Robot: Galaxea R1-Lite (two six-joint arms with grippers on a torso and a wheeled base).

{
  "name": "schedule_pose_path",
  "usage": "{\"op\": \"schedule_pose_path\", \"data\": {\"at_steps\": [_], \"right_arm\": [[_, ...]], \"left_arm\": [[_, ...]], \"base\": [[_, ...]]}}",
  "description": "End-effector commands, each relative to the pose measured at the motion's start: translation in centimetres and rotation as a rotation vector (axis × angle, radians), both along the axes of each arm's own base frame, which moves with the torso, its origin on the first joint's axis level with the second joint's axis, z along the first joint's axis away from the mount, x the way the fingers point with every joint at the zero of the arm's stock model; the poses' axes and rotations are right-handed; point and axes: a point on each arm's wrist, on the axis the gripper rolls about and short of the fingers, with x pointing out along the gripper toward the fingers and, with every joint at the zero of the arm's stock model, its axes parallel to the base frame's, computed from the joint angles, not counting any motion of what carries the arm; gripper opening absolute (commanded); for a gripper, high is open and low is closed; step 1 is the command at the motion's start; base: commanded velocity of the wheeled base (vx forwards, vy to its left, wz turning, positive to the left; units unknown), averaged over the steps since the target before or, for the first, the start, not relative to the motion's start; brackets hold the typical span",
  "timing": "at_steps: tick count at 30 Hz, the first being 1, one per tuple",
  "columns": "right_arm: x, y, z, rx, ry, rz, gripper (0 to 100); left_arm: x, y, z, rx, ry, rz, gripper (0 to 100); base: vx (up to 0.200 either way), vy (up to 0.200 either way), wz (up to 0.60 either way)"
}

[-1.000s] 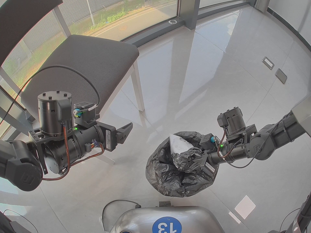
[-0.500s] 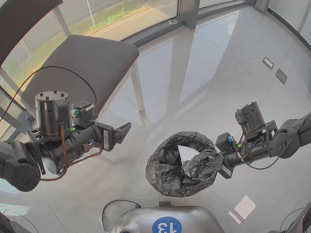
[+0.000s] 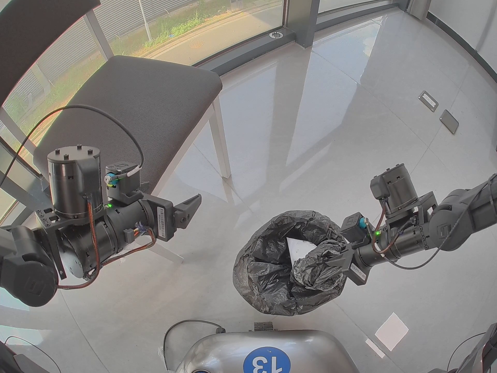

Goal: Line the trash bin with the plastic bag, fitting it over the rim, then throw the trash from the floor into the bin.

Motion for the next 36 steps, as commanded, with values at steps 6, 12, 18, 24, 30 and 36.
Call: {"op": "schedule_pose_path", "data": {"at_steps": [6, 12, 18, 24, 30, 36], "right_arm": [[3.1, 1.6, -2.6, -0.041, 0.077, 0.002, 0], [4.7, 2.4, -2.8, -0.038, 0.075, -0.002, 0], [5.8, 2.7, -2.2, -0.018, 0.045, -0.014, 100], [5.8, 2.1, -0.9, 0.003, 0.018, -0.033, 100], [4.9, 1.0, 1.2, 0.028, -0.023, -0.053, 100], [1.8, -1.4, 5.3, 0.092, -0.091, -0.115, 100]], "left_arm": [[0.1, 0.3, 0.0, -0.001, -0.001, 0.011, 100], [0.1, 0.4, -0.1, 0.001, 0.004, 0.013, 100], [0.0, 0.4, -0.4, 0.007, 0.012, 0.013, 100], [-0.1, 0.5, -0.5, 0.009, 0.018, 0.013, 100], [-0.4, 0.6, -0.6, 0.009, 0.020, 0.015, 100], [-0.8, 1.5, 0.4, -0.012, -0.015, 0.034, 100]], "base": [[0.000, 0.000, 0.00], [0.000, 0.000, 0.00], [0.000, 0.000, 0.00], [0.000, 0.000, 0.00], [0.000, 0.000, 0.00], [0.000, 0.000, 0.00]]}}
